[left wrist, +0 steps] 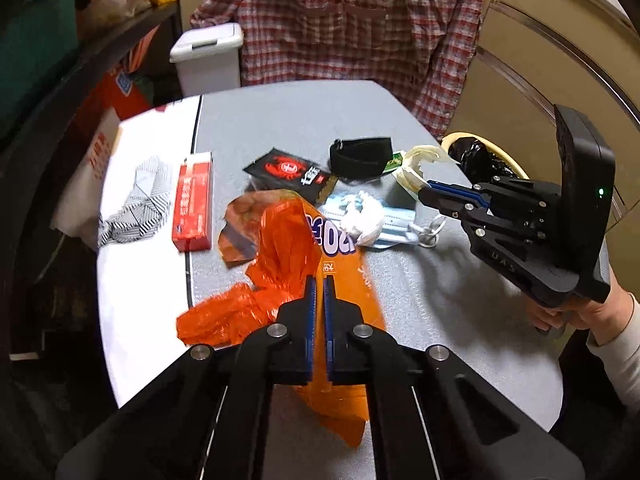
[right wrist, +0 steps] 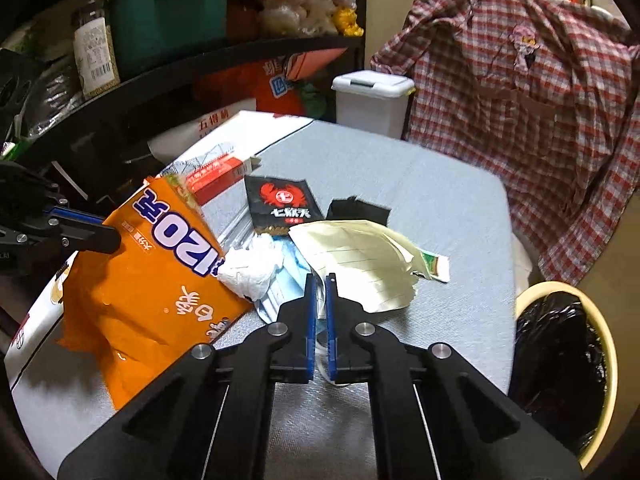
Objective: Collect trash
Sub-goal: 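Grasp the orange snack bag with the left gripper while the right gripper grasps the cream paper, then lift the snack bag and cream paper and carry both over the bucket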
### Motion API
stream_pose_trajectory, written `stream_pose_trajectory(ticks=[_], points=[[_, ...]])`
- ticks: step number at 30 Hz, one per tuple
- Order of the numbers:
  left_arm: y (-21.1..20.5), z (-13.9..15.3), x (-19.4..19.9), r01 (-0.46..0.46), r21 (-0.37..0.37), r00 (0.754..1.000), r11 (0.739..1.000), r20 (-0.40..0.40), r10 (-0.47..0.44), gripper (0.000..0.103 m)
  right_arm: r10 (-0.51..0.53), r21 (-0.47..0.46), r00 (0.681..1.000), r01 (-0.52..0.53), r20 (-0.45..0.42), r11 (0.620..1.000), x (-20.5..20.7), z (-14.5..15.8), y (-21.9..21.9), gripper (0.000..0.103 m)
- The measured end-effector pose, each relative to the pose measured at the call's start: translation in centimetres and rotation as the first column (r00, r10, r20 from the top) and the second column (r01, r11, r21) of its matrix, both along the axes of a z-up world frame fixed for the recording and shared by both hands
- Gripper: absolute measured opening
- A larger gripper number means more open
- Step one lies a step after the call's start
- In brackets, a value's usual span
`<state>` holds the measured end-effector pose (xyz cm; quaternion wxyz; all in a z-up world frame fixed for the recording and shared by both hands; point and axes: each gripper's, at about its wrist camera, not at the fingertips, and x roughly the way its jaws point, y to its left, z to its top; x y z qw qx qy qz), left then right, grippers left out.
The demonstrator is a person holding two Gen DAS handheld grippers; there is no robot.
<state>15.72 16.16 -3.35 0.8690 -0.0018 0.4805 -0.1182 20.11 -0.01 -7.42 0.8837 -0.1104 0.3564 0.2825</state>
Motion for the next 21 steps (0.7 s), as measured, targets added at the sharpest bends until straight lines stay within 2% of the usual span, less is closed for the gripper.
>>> stream_pose_trajectory(ticks=[7, 21], points=[[0.3, 2.7, -0.9, -0.012, -0.041, 0.997, 0.999, 0.078, 0.016, 0.003, -0.022, 0.043, 0.999, 0.02, 0.033, 0.999, -0.9, 2.2, -1.4, 0.004], [-1.2, 5.9, -2.1, -0.042, -0.019, 0.978, 0.999, 0.201, 0.045, 0.002, -0.053, 0.11, 0.995, 0.044, 0.082, 0.993, -3.1, 5.5, -4.7, 0.005]])
